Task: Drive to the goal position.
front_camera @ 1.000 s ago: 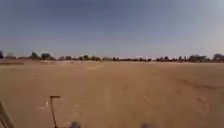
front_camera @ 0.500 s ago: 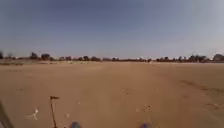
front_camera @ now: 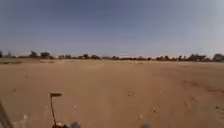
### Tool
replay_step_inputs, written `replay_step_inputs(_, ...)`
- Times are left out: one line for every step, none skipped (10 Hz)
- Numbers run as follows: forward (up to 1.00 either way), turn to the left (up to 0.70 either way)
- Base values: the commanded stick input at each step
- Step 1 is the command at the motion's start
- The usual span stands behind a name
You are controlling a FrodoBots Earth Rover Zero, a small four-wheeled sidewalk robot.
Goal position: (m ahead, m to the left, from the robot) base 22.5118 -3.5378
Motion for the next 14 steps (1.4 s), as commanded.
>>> replay_step_inputs(0.5, 0.0)
replay_step_inputs(0.5, 0.0)
replay_step_inputs(0.5, 0.0)
replay_step_inputs(0.5, 0.0)
replay_step_inputs(0.5, 0.0)
replay_step_inputs(0.5, 0.0)
replay_step_inputs(0.5, 0.0)
replay_step_inputs(0.5, 0.0)
replay_step_inputs(0.5, 0.0)
replay_step_inputs(0.5, 0.0)
replay_step_inputs(0.5, 0.0)
replay_step_inputs(0.5, 0.0)
replay_step_inputs(0.5, 0.0)
replay_step_inputs(0.5, 0.0)
